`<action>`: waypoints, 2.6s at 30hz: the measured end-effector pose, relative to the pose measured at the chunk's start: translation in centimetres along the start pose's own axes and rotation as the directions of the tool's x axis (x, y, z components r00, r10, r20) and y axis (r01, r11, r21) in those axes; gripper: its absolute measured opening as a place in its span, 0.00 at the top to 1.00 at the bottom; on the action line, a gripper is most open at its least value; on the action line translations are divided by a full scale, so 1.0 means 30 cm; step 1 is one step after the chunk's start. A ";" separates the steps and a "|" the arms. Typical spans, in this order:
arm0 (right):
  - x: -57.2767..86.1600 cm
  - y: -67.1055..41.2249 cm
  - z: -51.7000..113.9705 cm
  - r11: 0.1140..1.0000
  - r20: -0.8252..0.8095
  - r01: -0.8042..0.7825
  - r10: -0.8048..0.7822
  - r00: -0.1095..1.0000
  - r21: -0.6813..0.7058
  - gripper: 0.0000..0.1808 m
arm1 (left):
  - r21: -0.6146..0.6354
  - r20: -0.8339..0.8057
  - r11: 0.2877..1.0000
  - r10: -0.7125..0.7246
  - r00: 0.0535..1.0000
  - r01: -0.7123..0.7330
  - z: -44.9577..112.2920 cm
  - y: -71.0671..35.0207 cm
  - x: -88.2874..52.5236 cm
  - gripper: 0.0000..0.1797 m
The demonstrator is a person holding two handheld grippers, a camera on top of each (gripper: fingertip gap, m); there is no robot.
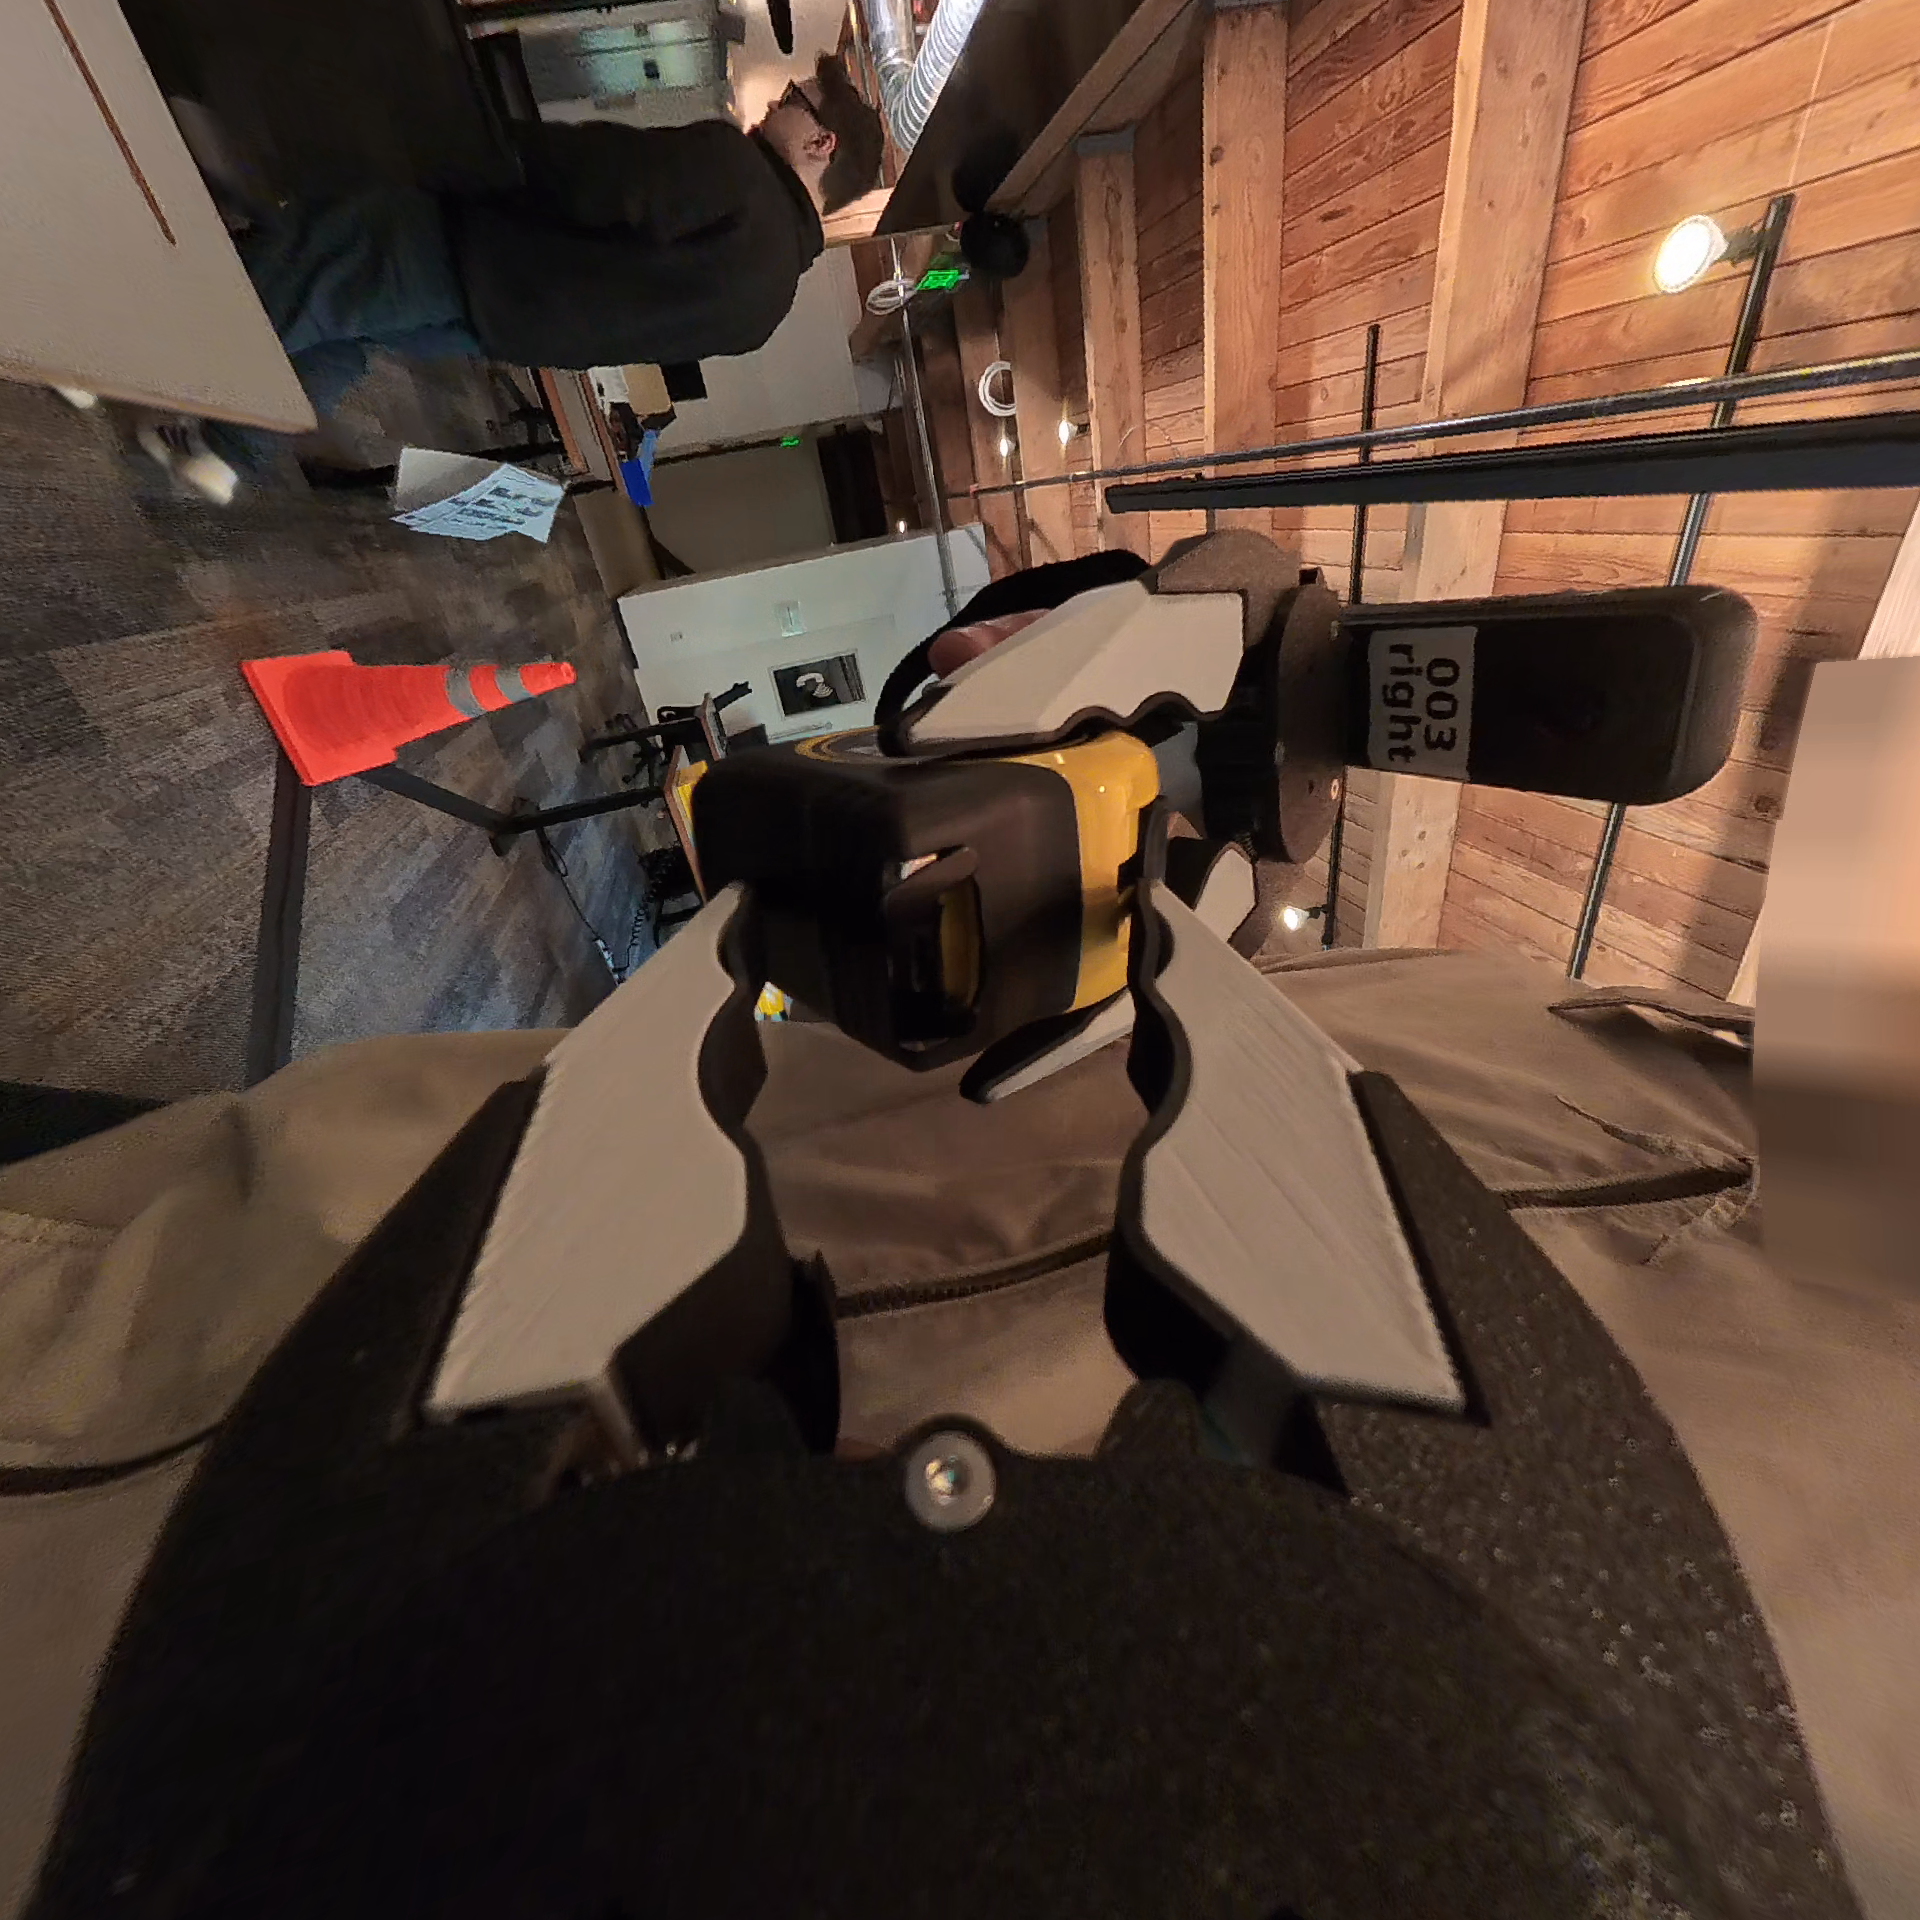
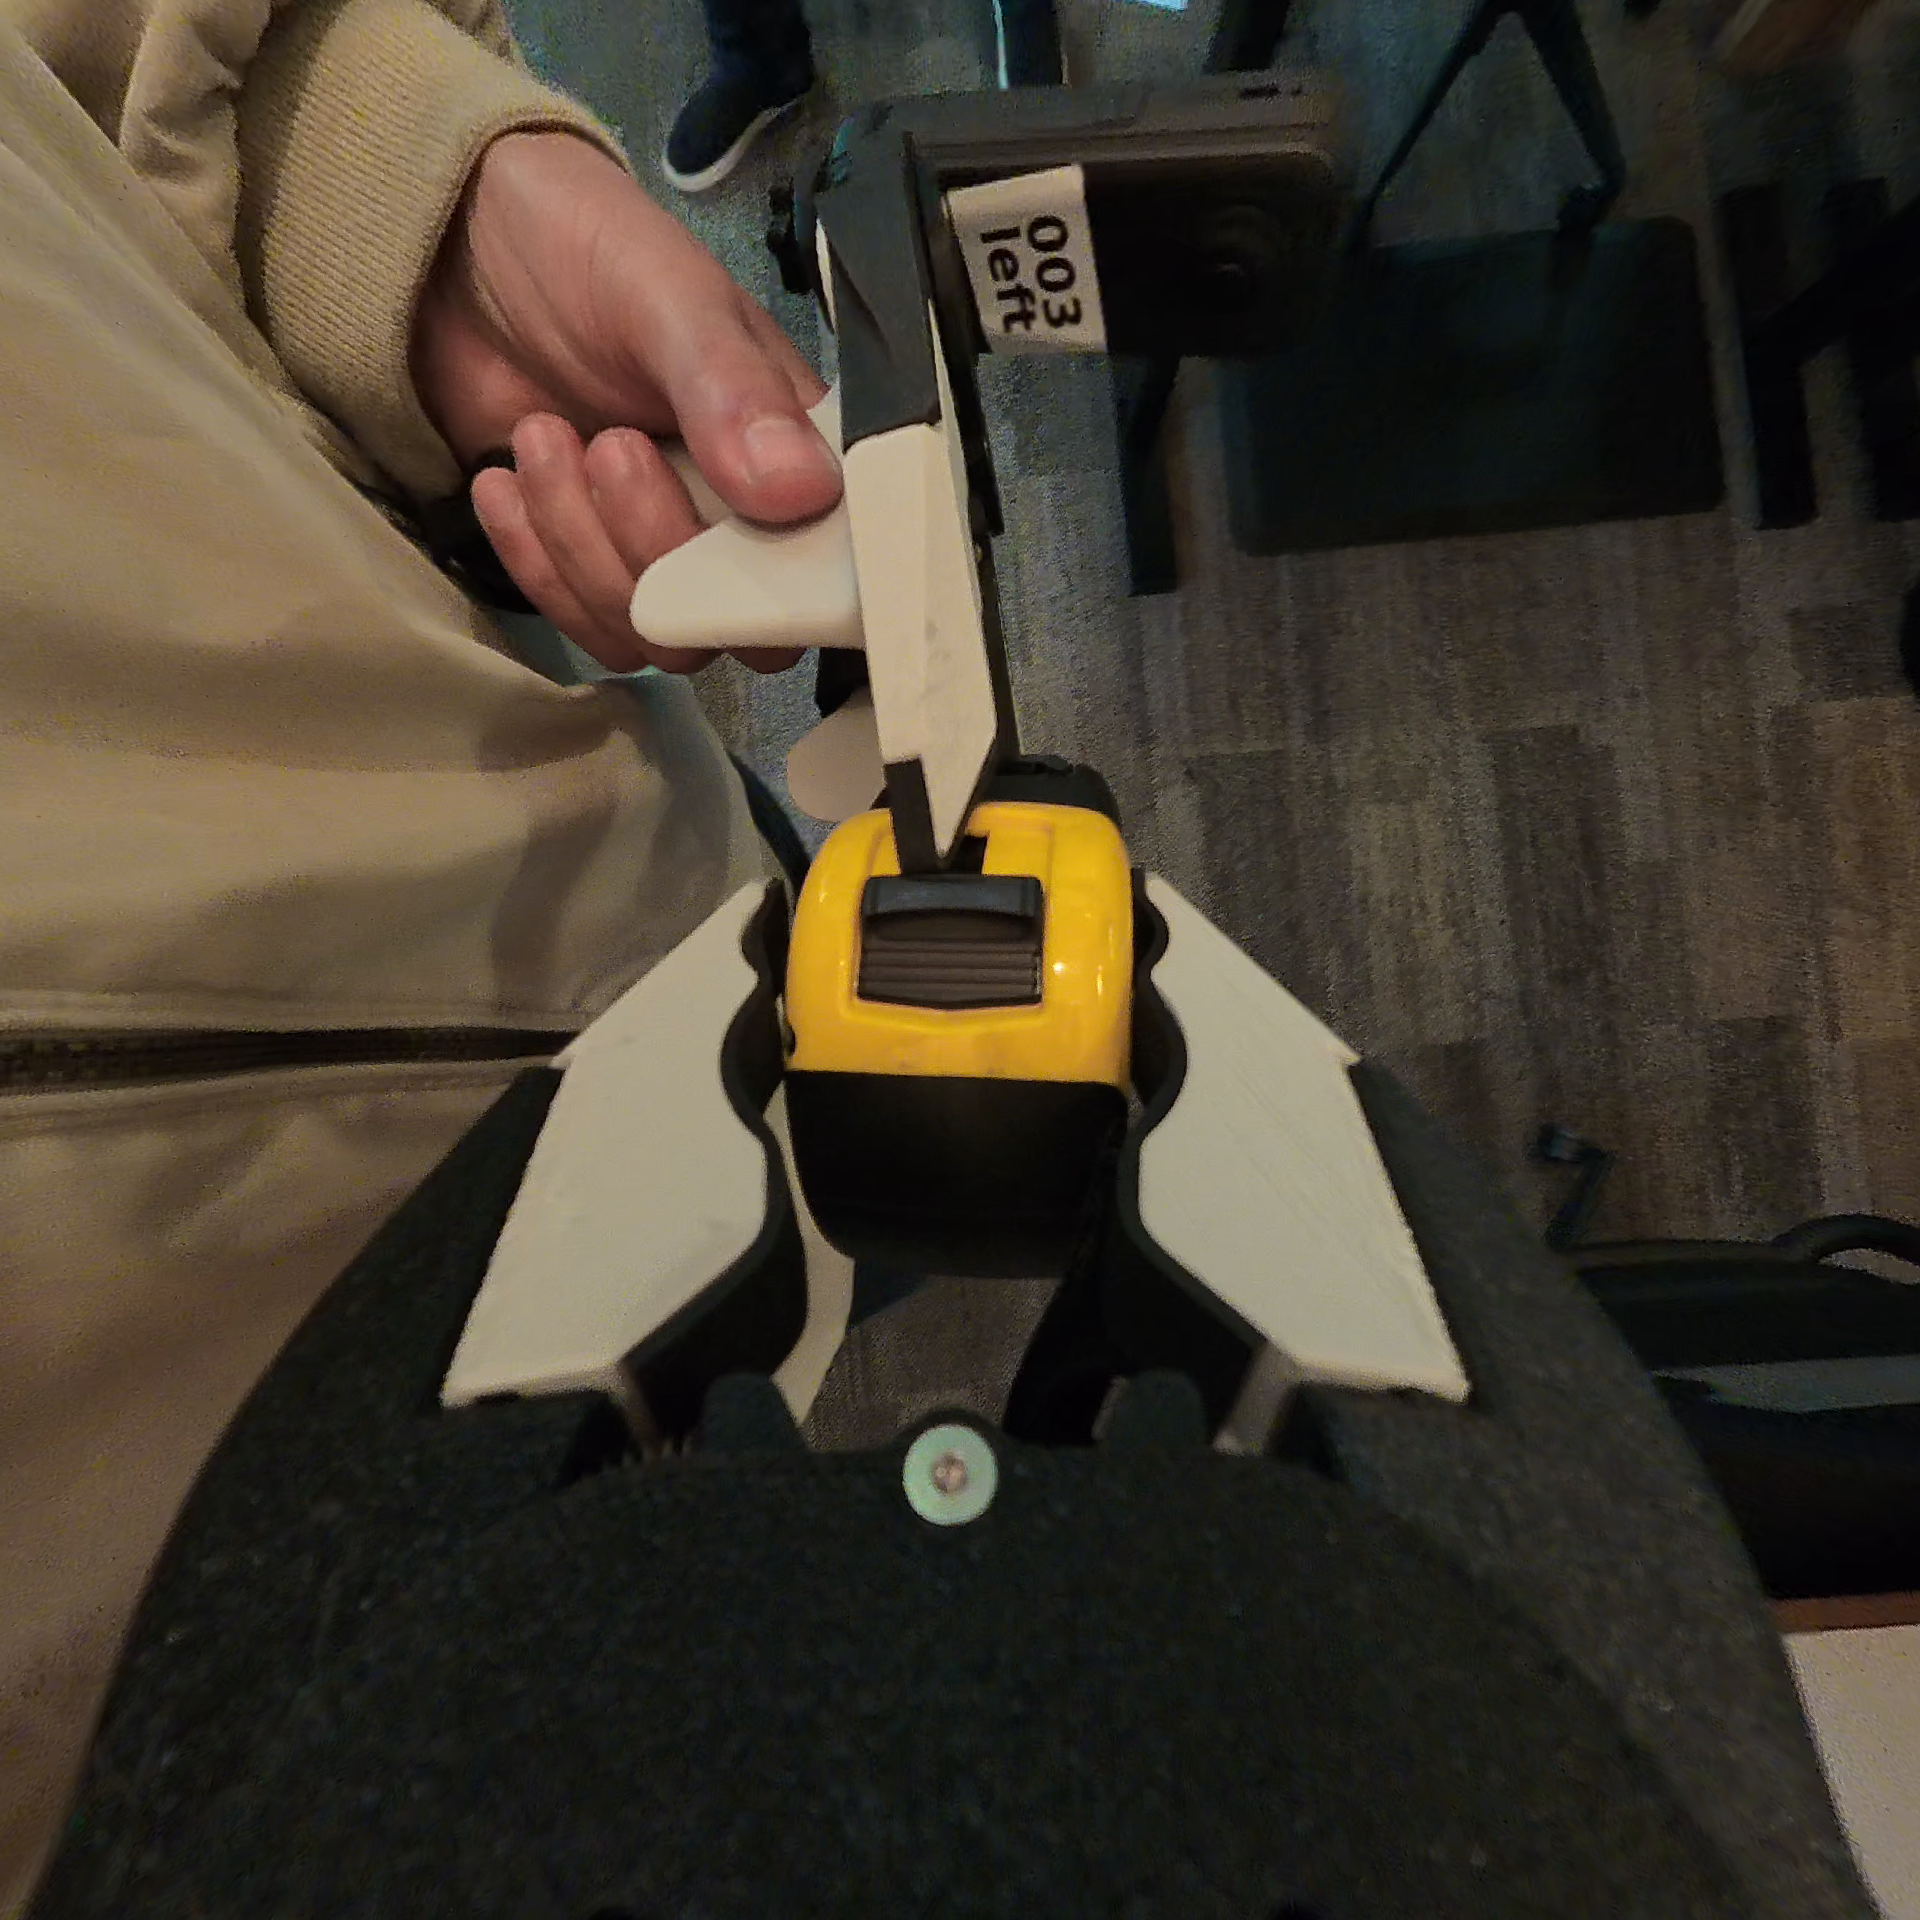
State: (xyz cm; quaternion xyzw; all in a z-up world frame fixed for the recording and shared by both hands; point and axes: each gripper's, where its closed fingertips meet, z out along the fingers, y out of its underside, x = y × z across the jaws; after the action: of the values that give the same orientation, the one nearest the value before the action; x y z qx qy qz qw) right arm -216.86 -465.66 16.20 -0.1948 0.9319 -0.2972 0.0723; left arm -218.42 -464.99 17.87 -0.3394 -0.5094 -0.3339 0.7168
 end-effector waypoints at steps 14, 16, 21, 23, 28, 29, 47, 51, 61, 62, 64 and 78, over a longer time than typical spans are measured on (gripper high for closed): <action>1.637 -0.278 0.156 0.995 -0.061 0.047 -0.041 0.997 0.093 0.64 | 0.003 0.030 0.998 0.060 0.998 -0.060 -0.089 -1.643 -0.233 0.61; 1.857 -0.327 0.141 0.991 -0.046 0.042 -0.037 0.998 0.124 0.64 | 0.000 0.020 0.999 0.048 0.999 -0.048 -0.084 -1.871 -0.238 0.61; 2.401 -0.366 0.153 0.995 -0.062 0.019 -0.013 0.998 0.097 0.64 | -0.014 0.041 0.999 0.046 0.998 -0.046 -0.055 -2.412 -0.325 0.61; 2.624 -0.362 0.180 0.996 -0.076 0.006 0.001 0.997 0.089 0.64 | -0.031 0.039 0.998 0.047 0.998 -0.046 -0.044 -2.624 -0.387 0.62; 3.191 -0.354 0.237 0.997 -0.119 -0.038 0.046 0.992 0.070 0.65 | -0.091 -0.013 0.996 0.024 1.000 -0.026 -0.016 -3.174 -0.543 0.61; 3.304 -0.361 0.240 0.996 -0.126 -0.047 0.056 0.990 0.074 0.64 | -0.107 -0.019 0.994 0.021 1.000 -0.023 -0.009 -3.287 -0.563 0.61; 5.265 -0.340 0.199 0.990 -0.141 -0.080 0.097 0.985 0.120 0.64 | -0.113 -0.004 0.993 0.020 1.000 -0.020 0.285 -5.181 -0.947 0.62; 5.704 -0.338 0.158 0.993 -0.073 -0.034 0.043 0.996 0.116 0.64 | -0.012 0.021 1.000 0.011 1.000 -0.011 0.372 -5.613 -1.005 0.62; 6.665 -0.401 0.184 0.994 0.027 0.078 -0.080 0.996 0.072 0.64 | 0.149 0.084 0.987 0.038 0.996 -0.051 0.419 -6.574 -1.163 0.62; 6.761 -0.412 0.203 0.994 0.031 0.086 -0.089 0.996 0.073 0.64 | 0.159 0.081 0.986 0.042 0.996 -0.054 0.409 -6.671 -1.187 0.62; 6.958 -0.435 0.246 0.992 0.036 0.102 -0.105 0.994 0.070 0.64 | 0.170 0.075 0.984 0.048 0.996 -0.060 0.384 -6.866 -1.238 0.62; 8.286 -0.809 0.433 0.985 0.094 0.161 -0.166 0.982 0.059 0.64 | 0.224 0.078 0.972 0.054 0.996 -0.070 0.166 -8.240 -1.349 0.62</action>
State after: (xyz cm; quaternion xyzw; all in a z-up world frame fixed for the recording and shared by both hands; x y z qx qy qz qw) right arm -432.94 -591.57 15.06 -0.2834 0.9001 -0.3159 0.0986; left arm -435.18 -590.63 16.56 -0.2830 -0.5583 -0.2388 0.7424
